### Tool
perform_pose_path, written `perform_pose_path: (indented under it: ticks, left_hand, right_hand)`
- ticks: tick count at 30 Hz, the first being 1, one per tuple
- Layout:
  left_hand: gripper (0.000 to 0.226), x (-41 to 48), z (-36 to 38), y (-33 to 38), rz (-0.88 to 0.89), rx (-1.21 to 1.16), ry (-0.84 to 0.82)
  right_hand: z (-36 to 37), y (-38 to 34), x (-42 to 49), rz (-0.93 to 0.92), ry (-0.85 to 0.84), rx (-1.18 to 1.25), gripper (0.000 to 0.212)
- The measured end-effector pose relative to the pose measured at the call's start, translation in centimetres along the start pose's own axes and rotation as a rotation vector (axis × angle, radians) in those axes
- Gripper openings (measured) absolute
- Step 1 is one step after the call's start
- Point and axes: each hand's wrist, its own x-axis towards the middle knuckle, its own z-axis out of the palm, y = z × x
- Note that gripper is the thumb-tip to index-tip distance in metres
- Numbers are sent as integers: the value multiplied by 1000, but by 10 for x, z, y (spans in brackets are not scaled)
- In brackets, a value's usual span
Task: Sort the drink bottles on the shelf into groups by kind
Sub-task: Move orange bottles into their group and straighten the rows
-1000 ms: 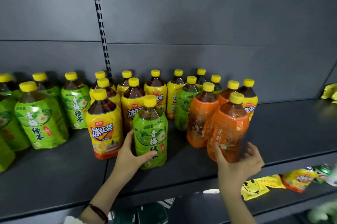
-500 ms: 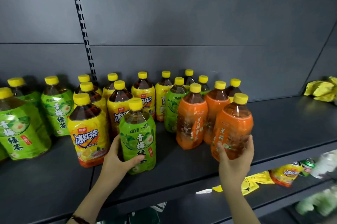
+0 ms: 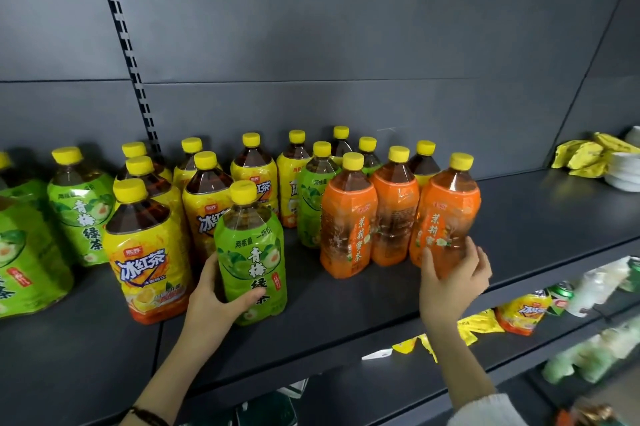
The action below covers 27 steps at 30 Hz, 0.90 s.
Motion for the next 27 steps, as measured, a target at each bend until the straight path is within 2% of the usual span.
perform_pose_path:
  ticks: [1, 2, 4, 6, 8, 12, 17, 20, 23, 27]
  left_hand:
    - [99, 0, 1, 1, 5, 3, 1]
    - [100, 0, 1, 1, 7, 6, 1]
    - [106, 1, -1, 0, -1, 6, 2]
    - [112, 0, -2, -1, -10, 1, 2]
    - [107, -2, -1, 0, -11, 1, 3]
    - [91, -2, 1, 2, -2, -5, 16]
    - [80, -1, 4, -1, -3, 10, 32]
    - [77, 0, 5, -3, -2, 12, 36]
    - [78, 0, 5, -4, 0, 3, 40]
    - [78, 0, 4, -3, -2, 2, 32]
  right_hand:
    - [1, -6, -14, -48, 23, 51, 64]
    - [3, -14, -25, -77, -26, 116, 59]
    - [14, -25, -35, -50, -258, 232, 59]
    - [30, -35, -39, -12, -467, 268, 73]
    - [48, -43, -45, -22, -541, 230, 89]
    - [73, -55, -54, -33, -407, 63, 108]
    - [79, -60, -56, 0, -256, 31, 96]
    - [75, -53, -62, -19, -268, 114, 95]
    - [65, -46, -67, 55, -290, 209, 94]
    - [50, -40, -59, 76, -151, 172, 93]
